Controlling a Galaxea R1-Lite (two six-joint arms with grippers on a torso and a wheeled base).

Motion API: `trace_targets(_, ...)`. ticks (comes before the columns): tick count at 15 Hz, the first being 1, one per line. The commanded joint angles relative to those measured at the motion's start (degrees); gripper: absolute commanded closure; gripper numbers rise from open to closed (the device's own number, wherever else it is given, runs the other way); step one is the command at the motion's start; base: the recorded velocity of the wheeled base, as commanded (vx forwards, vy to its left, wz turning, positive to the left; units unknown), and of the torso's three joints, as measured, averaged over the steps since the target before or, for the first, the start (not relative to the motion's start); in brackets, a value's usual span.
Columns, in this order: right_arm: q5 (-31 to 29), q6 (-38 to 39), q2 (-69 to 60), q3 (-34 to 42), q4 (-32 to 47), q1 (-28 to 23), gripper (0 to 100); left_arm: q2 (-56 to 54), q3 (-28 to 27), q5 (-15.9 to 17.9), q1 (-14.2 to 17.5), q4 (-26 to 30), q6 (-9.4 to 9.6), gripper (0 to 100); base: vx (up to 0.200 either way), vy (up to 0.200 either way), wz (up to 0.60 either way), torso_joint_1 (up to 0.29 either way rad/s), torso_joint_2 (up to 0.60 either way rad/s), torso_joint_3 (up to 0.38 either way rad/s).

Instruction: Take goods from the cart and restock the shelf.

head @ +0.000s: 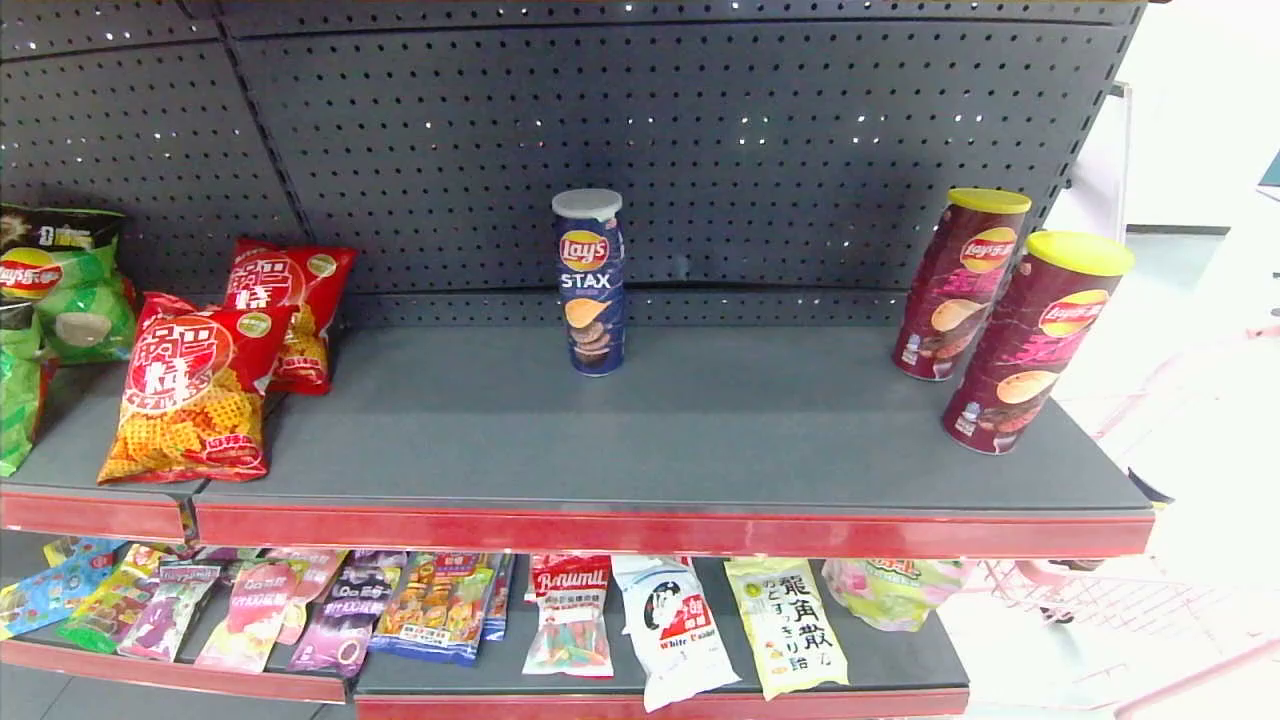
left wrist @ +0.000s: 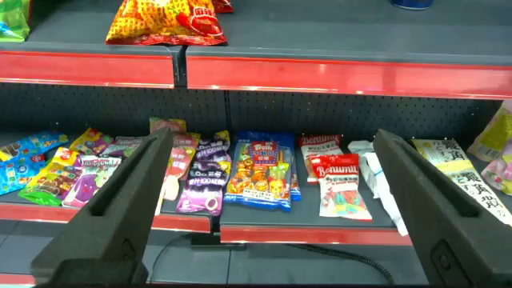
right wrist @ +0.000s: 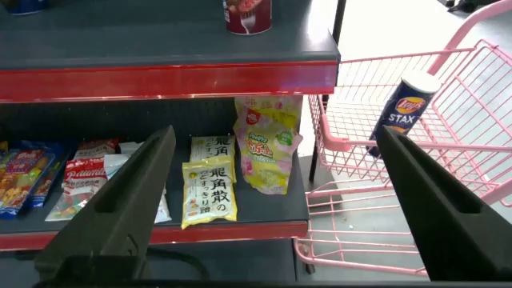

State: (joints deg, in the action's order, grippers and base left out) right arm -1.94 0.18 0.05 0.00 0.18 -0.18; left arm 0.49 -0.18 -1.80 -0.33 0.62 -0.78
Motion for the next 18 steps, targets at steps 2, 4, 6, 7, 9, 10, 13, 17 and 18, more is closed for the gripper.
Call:
trace_targets(2,0.0,0.0,0.0,0.0,0.0,0.0,0,0.0,0.0,0.0,0.0,0.0,-0.01,0,0.0,-0.2,0.0,-0.002,0.0,0.0)
trace_targets(4,0.0,0.0,0.0,0.0,0.0,0.0,0,0.0,0.1,0.0,0.0,0.0,-0.01,0,0.0,-0.2,0.0,0.007,0.0,0.0)
trace_targets(6,0.0,0.0,0.0,0.0,0.0,0.0,0,0.0,0.0,0.0,0.0,0.0,-0.01,0,0.0,-0.2,0.0,0.005,0.0,0.007)
trace_targets(7,0.0,0.0,0.0,0.0,0.0,0.0,0,0.0,0.0,0.0,0.0,0.0,-0.01,0,0.0,-0.2,0.0,0.002,0.01,0.002)
trace_targets(9,0.0,0.0,0.0,0.0,0.0,0.0,0,0.0,0.0,0.0,0.0,0.0,-0.01,0,0.0,-0.2,0.0,0.002,0.0,0.002)
trace_targets(10,0.0,0.0,0.0,0.0,0.0,0.1,0,0.0,0.0,0.0,0.0,0.0,-0.01,0,0.0,-0.2,0.0,0.007,0.0,0.002)
trace_targets(13,0.0,0.0,0.0,0.0,0.0,0.0,0,0.0,0.1,0.0,0.0,0.0,-0.01,0,0.0,-0.2,0.0,0.005,0.01,-0.001)
trace_targets(17,0.0,0.0,0.0,0.0,0.0,0.1,0,0.0,0.0,0.0,0.0,0.0,-0.01,0,0.0,-0.2,0.0,0.002,0.0,0.005)
trace_targets(18,0.0,0.0,0.0,0.0,0.0,0.0,0,0.0,0.1,0.0,0.0,0.0,-0.01,0,0.0,-0.2,0.0,-0.002,0.0,0.002)
